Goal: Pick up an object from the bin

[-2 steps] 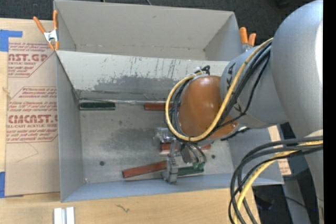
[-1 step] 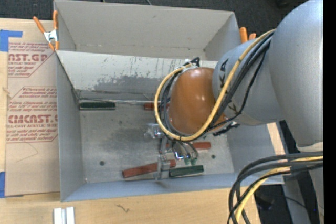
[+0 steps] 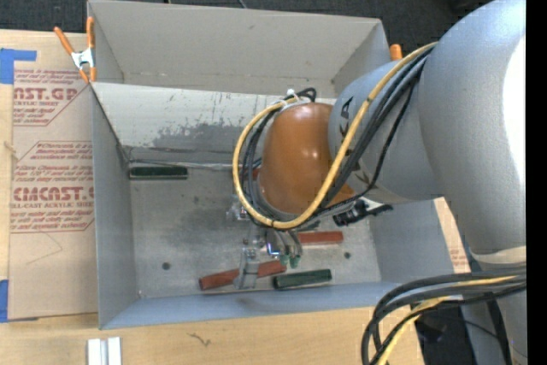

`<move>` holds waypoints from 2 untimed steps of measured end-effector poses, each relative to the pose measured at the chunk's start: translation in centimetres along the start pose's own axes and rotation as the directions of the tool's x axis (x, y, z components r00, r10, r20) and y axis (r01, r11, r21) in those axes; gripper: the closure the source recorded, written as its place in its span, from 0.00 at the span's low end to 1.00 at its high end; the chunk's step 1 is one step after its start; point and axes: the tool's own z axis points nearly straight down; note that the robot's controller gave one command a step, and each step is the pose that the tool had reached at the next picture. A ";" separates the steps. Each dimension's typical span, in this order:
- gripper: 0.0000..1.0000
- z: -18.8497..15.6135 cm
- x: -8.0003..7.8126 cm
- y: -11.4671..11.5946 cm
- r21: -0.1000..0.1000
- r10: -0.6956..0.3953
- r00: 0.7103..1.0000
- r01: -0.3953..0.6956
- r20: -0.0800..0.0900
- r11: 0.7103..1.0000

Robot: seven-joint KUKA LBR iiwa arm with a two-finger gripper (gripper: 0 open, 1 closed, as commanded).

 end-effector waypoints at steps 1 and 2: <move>0.00 4.3 0.2 -6.1 0.003 -0.058 0.998 0.058 0.007 0.998; 0.00 4.1 0.2 -1.3 0.000 -0.118 0.993 0.118 0.008 0.993</move>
Offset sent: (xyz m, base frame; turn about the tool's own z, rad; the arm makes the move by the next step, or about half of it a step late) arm -0.0058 -0.0580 -0.0423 -0.0635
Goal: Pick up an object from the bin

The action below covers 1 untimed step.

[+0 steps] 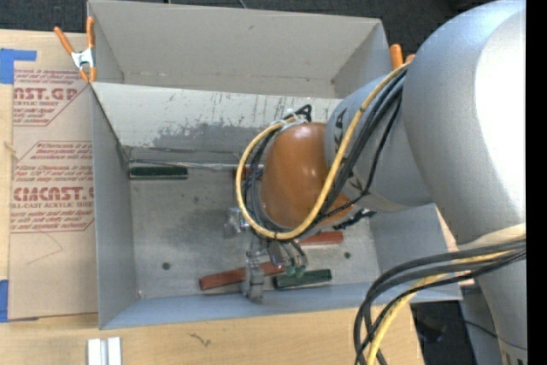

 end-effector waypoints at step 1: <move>1.00 0.1 0.2 -0.2 0.002 0.003 1.000 -0.003 -0.009 1.000</move>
Offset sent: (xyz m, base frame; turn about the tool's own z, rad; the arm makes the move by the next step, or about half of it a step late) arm 0.0000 0.0000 0.0000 0.0000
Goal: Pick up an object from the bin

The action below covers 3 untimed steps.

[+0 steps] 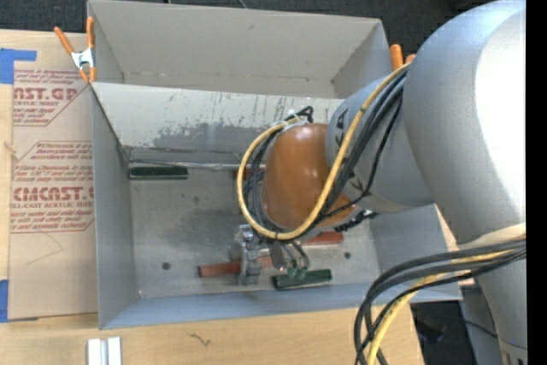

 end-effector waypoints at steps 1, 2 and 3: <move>1.00 0.0 0.0 0.0 0.000 0.000 1.000 0.000 0.000 1.000; 1.00 -4.3 0.0 0.1 -0.001 0.000 1.000 0.000 0.003 1.000; 1.00 -12.1 -0.2 0.1 -0.001 0.001 1.000 -0.001 0.009 1.000</move>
Offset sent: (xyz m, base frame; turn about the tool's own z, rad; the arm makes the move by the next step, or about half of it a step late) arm 0.0000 0.0001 0.0009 0.0000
